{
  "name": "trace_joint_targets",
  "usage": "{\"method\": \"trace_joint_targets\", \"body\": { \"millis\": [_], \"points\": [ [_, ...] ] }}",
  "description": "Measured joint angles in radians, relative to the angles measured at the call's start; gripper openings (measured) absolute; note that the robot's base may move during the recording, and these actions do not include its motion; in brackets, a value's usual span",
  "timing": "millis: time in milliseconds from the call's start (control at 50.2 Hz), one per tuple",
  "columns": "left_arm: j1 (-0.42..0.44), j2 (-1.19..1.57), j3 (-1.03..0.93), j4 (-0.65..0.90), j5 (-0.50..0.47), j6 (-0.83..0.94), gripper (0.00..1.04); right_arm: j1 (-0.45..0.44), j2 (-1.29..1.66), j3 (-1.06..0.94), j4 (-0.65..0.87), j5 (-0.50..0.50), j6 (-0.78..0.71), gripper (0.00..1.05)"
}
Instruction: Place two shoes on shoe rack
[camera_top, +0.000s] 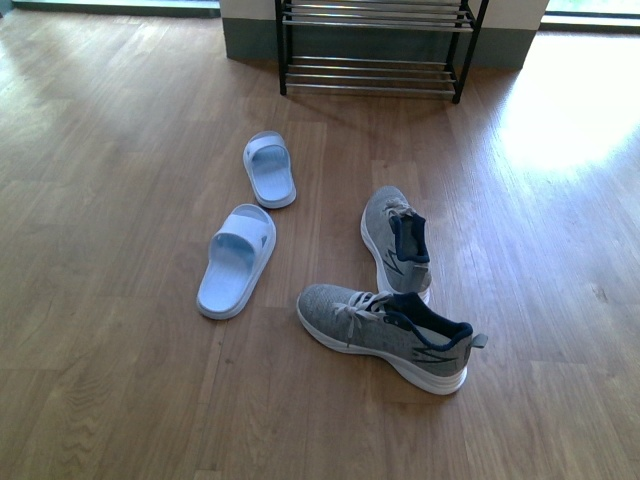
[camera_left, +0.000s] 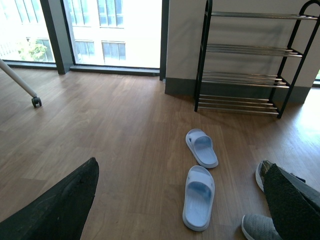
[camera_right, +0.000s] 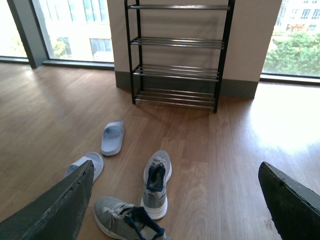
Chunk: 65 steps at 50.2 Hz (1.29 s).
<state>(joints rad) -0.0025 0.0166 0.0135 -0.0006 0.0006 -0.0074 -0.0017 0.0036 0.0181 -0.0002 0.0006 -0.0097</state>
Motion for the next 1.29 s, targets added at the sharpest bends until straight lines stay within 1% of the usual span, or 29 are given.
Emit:
{"method": "trace_joint_targets", "body": {
  "millis": [1294],
  "points": [
    [0.000,0.000,0.000,0.000,0.000,0.000,0.95,0.000,0.000,0.000,0.000,0.000,0.000,0.95]
  ]
}}
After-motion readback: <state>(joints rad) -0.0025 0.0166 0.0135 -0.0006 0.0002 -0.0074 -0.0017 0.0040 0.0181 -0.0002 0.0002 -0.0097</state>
